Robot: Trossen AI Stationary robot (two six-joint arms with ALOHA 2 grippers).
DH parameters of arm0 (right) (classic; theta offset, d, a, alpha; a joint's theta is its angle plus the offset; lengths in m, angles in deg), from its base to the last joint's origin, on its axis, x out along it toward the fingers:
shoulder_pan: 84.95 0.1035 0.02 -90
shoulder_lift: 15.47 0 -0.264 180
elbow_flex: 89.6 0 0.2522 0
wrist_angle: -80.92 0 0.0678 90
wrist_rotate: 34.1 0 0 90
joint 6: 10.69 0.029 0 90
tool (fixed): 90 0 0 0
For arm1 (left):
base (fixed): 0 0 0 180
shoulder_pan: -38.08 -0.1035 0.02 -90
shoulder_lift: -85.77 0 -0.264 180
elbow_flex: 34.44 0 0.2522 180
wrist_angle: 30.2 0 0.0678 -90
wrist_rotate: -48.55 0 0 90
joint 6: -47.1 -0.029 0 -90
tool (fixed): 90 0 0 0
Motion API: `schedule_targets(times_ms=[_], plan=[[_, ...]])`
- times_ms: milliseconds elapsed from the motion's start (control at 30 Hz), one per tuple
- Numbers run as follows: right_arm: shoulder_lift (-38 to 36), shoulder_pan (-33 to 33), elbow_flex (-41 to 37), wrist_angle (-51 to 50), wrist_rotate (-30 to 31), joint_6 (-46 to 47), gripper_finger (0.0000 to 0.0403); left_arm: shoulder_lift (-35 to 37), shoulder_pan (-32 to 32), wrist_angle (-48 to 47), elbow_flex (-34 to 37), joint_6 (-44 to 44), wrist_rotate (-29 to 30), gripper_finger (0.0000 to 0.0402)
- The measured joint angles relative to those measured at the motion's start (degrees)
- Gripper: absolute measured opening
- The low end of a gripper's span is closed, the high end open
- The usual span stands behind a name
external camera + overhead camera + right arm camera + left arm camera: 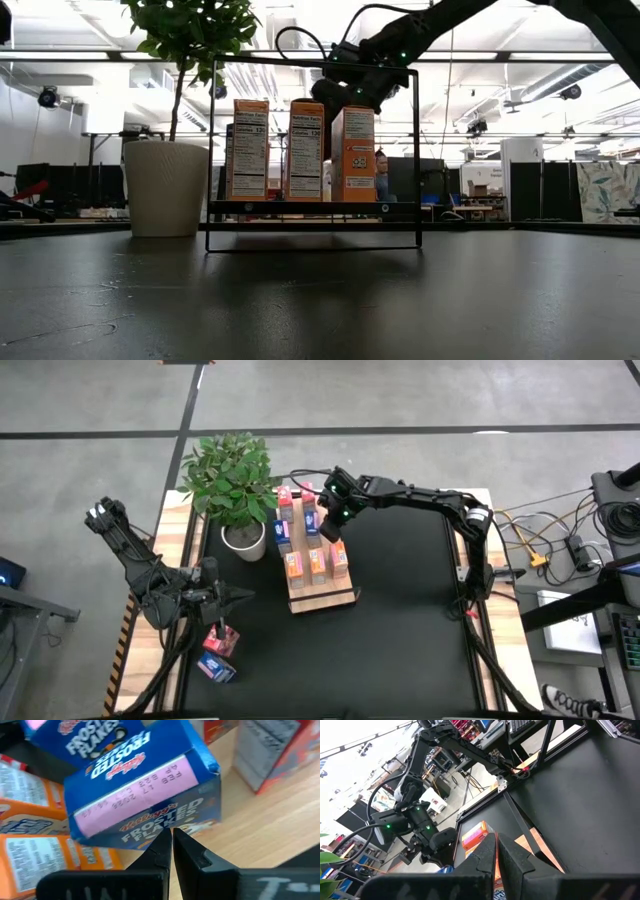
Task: Stack cereal on shelf
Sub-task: Put the bottom blue cereal box on the shelf aligned with the other blue cereal box
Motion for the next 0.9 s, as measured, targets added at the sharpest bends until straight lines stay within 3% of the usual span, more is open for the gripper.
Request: schedule_targets(times_ms=[100,900], plan=[[0.0,-0.11,0.0,0.15,2.21,-0.08,0.0009,0.0,0.0,0.0,0.0,0.02,0.0,0.0],[-1.58,-0.28,-0.09,-0.1,2.42,-1.77,0.0009,0.0,-0.01,0.0,0.0,0.07,0.0,0.0]])
